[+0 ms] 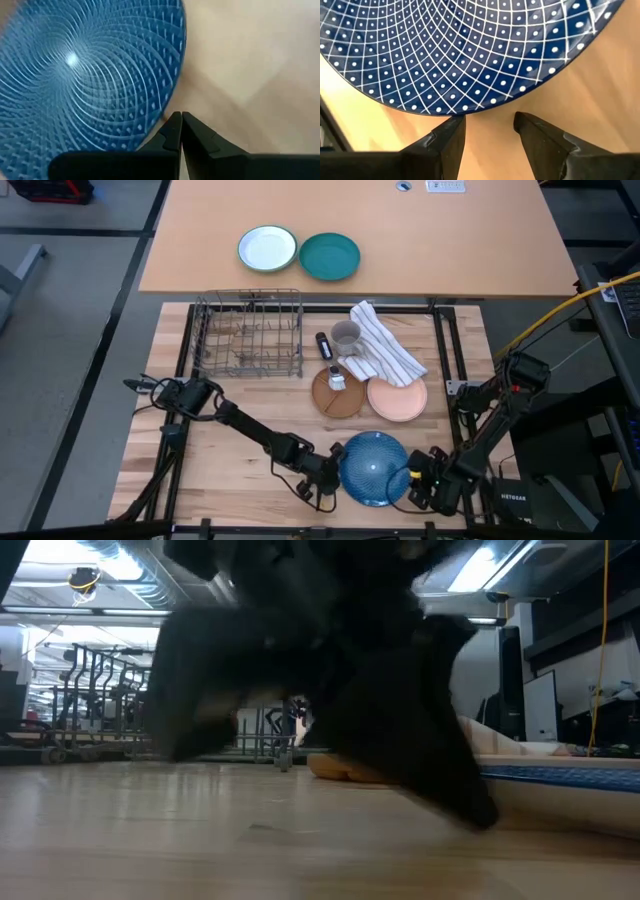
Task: Sort dishes
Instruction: Put the blue plate into the dish rack
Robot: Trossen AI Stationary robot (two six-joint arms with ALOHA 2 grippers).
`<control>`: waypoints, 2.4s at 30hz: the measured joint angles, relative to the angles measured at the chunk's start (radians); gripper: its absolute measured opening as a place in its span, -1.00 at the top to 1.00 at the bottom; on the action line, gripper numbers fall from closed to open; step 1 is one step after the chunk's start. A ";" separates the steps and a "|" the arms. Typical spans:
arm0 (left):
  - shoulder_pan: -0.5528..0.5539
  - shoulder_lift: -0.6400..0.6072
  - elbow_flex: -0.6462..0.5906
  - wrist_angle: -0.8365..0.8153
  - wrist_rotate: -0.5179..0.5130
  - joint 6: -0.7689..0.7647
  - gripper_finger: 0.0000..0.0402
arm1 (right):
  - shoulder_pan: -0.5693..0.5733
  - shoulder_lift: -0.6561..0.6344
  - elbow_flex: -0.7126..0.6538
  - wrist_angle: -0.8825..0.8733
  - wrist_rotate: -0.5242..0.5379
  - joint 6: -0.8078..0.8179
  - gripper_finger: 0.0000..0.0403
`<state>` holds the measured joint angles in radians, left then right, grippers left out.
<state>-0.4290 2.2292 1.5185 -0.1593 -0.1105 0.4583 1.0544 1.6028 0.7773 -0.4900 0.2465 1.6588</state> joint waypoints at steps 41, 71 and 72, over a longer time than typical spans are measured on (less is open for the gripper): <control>-0.103 -0.009 0.000 -0.155 -0.290 0.025 0.98 | -0.027 -0.061 0.001 0.013 -0.059 0.046 0.05; -0.090 -0.006 0.001 -0.166 -0.301 0.074 0.98 | -0.055 -0.060 -0.088 0.054 0.269 0.064 0.05; -0.089 -0.006 0.001 -0.166 -0.300 0.075 0.98 | -0.055 -0.060 -0.095 0.073 0.277 0.062 0.05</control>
<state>-0.5184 2.2234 1.5196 -0.3252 -0.4107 0.5333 0.9989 1.5425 0.6821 -0.4172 0.5232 1.7210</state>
